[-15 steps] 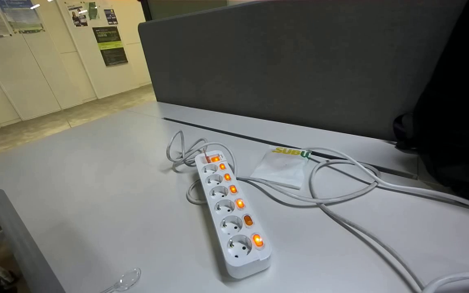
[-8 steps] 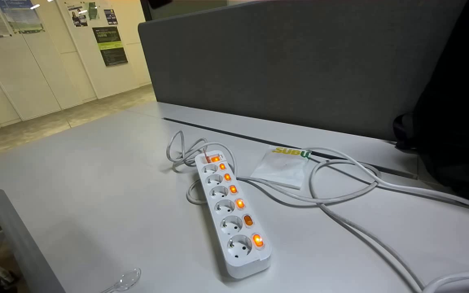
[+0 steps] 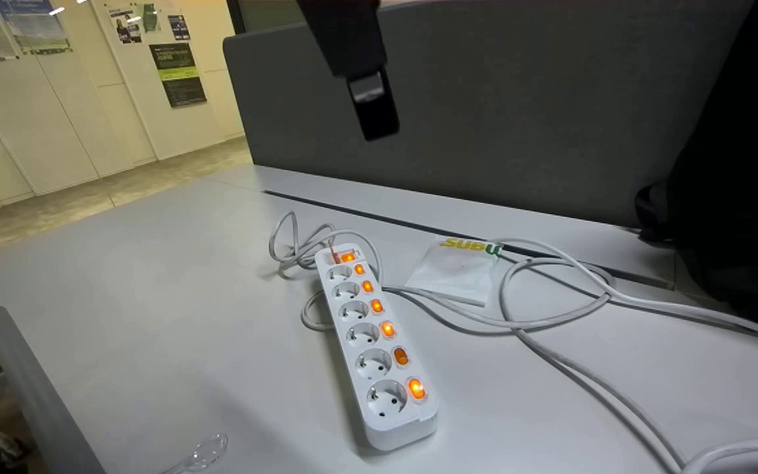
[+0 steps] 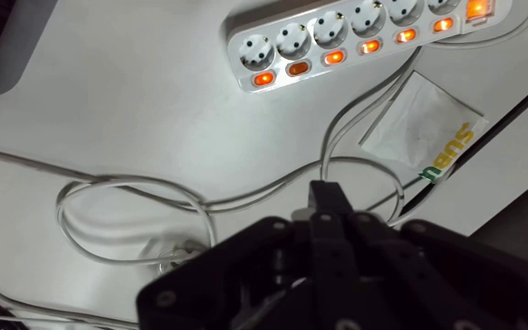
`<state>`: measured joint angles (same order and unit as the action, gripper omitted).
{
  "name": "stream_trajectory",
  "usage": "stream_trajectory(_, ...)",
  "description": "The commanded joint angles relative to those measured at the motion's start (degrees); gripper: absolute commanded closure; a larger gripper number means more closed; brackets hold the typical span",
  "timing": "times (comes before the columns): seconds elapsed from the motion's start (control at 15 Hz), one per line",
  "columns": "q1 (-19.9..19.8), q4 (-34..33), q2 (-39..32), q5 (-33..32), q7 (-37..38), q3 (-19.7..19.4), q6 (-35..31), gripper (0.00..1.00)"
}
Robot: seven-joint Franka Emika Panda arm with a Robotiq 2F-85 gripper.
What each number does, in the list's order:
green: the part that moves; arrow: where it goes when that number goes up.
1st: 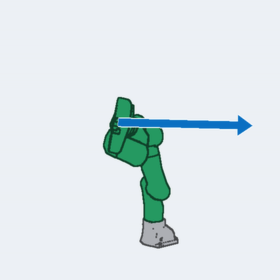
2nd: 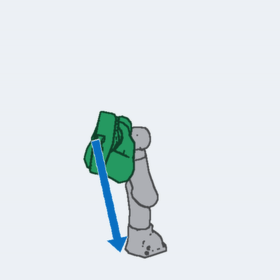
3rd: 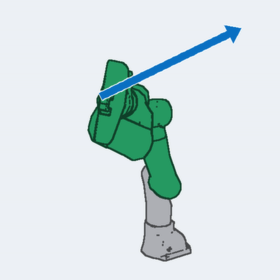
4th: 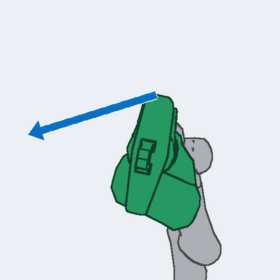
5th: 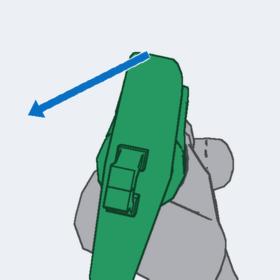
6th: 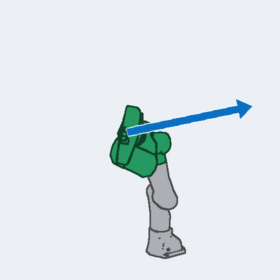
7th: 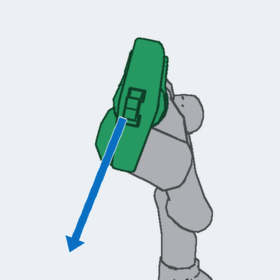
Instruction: Turn off the first switch from the right
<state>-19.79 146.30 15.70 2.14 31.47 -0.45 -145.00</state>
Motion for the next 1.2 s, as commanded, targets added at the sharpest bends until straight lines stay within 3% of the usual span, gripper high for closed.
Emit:
stream_trajectory(0.0, 1.9, -4.1, -6.4, 0.6, -0.4, -2.8, 2.3, 1.00)
stream_trajectory(0.47, 5.3, -10.5, -14.4, -5.6, 0.6, -4.3, 11.9, 1.00)
stream_trajectory(1.13, 12.2, -14.6, -23.5, -11.8, 4.4, -5.2, 10.3, 1.00)
